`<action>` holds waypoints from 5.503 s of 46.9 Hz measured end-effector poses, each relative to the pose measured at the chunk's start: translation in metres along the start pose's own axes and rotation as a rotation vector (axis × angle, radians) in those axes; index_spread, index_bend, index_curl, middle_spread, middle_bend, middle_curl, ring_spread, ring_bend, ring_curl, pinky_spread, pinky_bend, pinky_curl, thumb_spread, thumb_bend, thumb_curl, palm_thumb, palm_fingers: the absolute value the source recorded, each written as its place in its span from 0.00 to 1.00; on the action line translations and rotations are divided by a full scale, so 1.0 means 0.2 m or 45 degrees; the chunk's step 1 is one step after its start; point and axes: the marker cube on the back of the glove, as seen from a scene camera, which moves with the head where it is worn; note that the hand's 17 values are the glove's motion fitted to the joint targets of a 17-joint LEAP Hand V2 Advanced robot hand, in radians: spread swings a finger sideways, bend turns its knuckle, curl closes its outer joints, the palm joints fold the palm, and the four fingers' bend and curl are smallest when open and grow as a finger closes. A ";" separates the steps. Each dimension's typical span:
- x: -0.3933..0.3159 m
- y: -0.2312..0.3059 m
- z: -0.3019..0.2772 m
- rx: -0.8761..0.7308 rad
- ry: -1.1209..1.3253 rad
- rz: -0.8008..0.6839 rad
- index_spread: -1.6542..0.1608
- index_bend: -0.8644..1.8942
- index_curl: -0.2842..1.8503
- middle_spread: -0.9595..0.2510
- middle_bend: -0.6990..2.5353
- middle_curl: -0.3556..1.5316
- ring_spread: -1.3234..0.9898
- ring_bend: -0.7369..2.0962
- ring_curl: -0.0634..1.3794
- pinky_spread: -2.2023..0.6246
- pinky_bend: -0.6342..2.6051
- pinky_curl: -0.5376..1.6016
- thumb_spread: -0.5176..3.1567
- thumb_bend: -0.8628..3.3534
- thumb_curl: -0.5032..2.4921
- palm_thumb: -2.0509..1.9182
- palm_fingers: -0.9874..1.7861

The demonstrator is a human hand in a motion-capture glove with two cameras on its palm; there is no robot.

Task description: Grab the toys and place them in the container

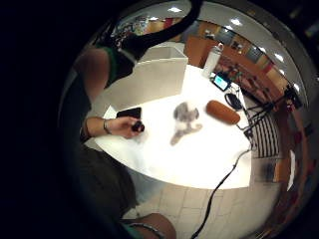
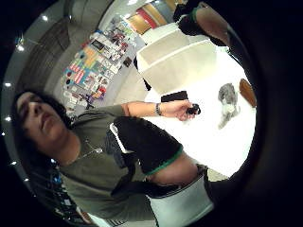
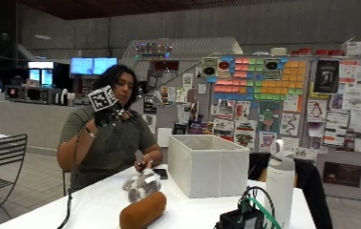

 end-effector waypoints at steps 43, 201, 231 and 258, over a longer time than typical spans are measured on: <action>0.97 -0.34 1.08 -0.149 0.140 0.749 0.69 0.38 0.22 0.65 0.30 0.30 0.44 0.47 0.18 0.74 0.42 0.40 0.48 0.20 0.24 0.53 0.49; 0.97 -0.68 0.99 0.361 0.177 0.391 0.69 0.42 0.42 0.51 0.50 0.59 0.40 0.72 0.47 0.64 0.46 0.48 0.41 0.24 0.34 0.62 0.80; -0.56 -1.55 0.26 0.484 -0.812 -0.050 0.69 0.45 0.56 0.54 0.56 0.64 0.43 0.79 0.50 0.63 0.53 0.54 0.41 0.21 0.40 0.61 0.77; -0.24 -1.64 0.40 0.435 -0.886 0.140 0.70 0.38 0.47 0.67 0.39 0.50 0.46 0.59 0.32 0.76 0.46 0.47 0.44 0.18 0.30 0.49 0.35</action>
